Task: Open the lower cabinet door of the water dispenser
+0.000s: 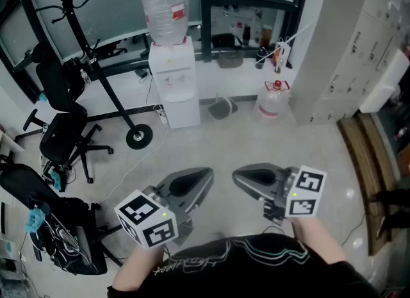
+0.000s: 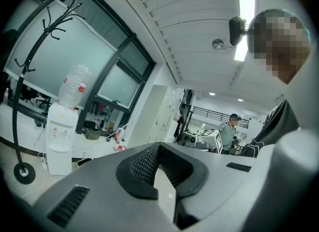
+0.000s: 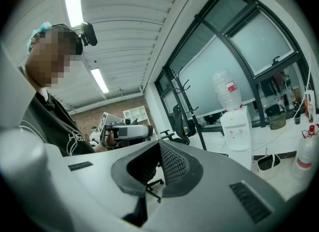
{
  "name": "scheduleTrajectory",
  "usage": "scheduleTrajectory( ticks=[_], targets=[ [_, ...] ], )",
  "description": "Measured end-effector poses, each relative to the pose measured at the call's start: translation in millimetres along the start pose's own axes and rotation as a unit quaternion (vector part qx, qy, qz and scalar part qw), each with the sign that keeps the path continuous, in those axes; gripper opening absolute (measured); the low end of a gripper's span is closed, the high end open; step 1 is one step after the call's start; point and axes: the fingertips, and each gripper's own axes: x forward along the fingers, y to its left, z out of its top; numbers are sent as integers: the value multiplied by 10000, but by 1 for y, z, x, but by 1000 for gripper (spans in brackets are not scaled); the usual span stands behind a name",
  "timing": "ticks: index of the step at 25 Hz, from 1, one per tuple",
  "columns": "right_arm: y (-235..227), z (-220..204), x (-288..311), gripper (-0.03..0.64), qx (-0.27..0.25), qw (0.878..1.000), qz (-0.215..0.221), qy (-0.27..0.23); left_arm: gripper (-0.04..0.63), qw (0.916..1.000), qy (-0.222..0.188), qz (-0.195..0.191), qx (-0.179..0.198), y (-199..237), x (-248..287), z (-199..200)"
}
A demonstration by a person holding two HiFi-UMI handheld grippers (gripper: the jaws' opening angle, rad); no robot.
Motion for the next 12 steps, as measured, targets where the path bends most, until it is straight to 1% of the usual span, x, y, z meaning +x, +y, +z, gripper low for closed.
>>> scheduleTrajectory(
  ticks=[7, 12],
  targets=[
    [-5, -4, 16, 12, 63, 10000, -50, -40, 0, 10000, 28, 32, -23, 18, -6, -4],
    [-10, -12, 23, 12, -9, 9998, -172, 57, 0, 9999, 50, -2, -97, 27, -5, -10]
  ],
)
